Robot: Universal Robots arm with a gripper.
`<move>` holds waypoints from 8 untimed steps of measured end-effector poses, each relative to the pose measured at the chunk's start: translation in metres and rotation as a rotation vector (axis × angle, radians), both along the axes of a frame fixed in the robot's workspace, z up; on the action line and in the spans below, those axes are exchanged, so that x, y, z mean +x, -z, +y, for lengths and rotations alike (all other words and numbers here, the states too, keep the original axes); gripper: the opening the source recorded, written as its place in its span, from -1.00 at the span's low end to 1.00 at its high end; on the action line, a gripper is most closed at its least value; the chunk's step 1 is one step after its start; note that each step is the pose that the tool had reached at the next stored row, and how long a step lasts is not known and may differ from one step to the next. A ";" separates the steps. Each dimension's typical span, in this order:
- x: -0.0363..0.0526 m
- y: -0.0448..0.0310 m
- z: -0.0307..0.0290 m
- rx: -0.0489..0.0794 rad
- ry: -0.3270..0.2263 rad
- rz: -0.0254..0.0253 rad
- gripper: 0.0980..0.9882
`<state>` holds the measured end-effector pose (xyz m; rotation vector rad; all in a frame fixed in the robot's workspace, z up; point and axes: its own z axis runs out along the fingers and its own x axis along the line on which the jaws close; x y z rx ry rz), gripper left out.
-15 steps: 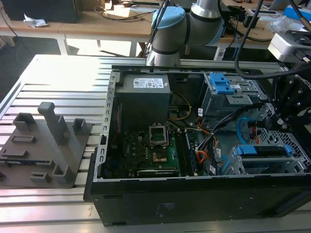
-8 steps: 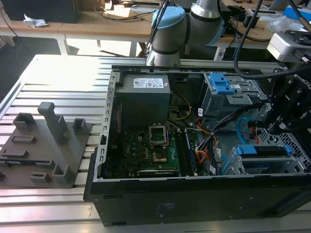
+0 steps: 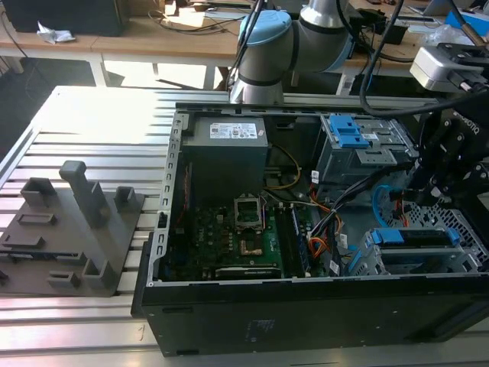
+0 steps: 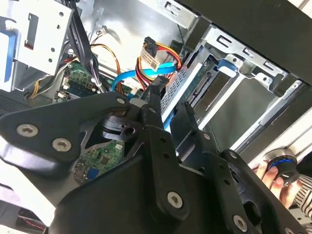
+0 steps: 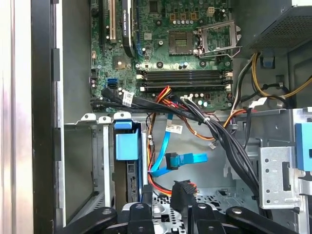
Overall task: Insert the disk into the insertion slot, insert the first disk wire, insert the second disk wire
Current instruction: 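Insert the first disk wire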
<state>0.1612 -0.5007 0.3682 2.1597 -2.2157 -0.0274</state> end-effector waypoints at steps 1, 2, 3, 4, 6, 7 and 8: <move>-0.0001 0.0007 0.0012 0.000 0.003 0.0000 -0.41; -0.0001 0.0024 0.0029 0.000 0.009 0.0001 -0.41; -0.0001 0.0038 0.0040 -0.001 0.015 0.0000 -0.41; -0.0001 0.0052 0.0056 -0.001 0.021 0.0000 -0.41; -0.0001 0.0062 0.0088 -0.001 0.024 0.0000 -0.41; -0.0001 0.0067 0.0114 -0.001 0.026 0.0000 -0.41; -0.0001 0.0074 0.0134 -0.001 0.028 0.0000 -0.41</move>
